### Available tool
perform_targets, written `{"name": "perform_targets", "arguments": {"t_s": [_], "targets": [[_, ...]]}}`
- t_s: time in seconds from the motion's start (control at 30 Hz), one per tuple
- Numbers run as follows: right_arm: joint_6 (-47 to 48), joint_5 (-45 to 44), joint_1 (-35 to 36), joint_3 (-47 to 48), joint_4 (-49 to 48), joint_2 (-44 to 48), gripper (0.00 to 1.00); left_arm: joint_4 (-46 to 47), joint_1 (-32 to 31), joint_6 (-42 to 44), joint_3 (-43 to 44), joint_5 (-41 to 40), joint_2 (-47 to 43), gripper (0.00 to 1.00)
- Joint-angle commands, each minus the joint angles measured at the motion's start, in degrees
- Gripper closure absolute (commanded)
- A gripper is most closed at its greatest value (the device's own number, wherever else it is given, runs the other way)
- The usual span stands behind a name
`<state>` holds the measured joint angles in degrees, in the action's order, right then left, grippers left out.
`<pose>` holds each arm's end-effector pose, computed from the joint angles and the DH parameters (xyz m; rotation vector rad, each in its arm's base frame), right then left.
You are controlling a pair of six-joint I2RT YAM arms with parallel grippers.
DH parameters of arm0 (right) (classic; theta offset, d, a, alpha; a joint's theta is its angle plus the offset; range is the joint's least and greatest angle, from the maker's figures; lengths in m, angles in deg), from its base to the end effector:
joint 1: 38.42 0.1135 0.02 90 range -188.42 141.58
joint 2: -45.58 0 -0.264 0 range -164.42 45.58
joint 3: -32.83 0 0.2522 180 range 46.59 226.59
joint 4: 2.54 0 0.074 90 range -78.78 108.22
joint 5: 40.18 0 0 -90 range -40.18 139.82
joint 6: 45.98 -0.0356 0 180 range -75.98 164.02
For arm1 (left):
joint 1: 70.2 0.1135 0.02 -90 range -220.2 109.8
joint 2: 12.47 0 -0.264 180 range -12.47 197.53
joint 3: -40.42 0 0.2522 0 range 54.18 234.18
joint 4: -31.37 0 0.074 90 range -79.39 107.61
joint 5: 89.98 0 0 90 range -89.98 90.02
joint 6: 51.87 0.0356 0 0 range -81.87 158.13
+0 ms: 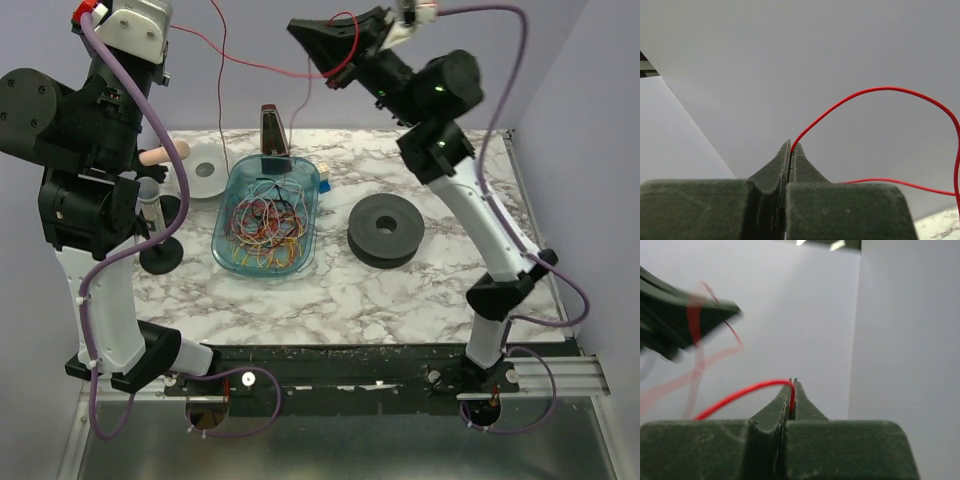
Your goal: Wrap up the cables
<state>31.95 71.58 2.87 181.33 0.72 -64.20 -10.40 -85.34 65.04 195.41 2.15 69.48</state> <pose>0.2868 0.2695 0.5818 -0.6048 0.8619 1.0288 0.1447 -0.0405 0.6730 0.3998 0.9458 0.1680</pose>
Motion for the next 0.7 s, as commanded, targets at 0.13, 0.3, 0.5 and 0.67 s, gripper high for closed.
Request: {"name": "perform_targets", "arguments": {"t_s": [0.13, 0.3, 0.5, 0.67], "targets": [[5.9, 0.0, 1.7, 9.4, -3.1, 4.0, 0.99, 0.5, -0.3, 0.1, -1.0, -0.3, -0.7, 1.0], [9.7, -2.2, 1.7, 7.0, -5.5, 6.9, 0.99, 0.6, -0.3, -0.1, -1.6, 0.2, -1.1, 1.0], [14.5, 1.2, 1.7, 12.3, -6.0, 7.2, 0.99, 0.1, -0.3, -0.1, -1.7, 1.8, -1.2, 1.0], [18.3, 2.6, 1.7, -16.4, 1.9, 22.1, 0.99, -5.0, -0.4, -5.3, -8.1, 7.3, -3.2, 1.0]]}}
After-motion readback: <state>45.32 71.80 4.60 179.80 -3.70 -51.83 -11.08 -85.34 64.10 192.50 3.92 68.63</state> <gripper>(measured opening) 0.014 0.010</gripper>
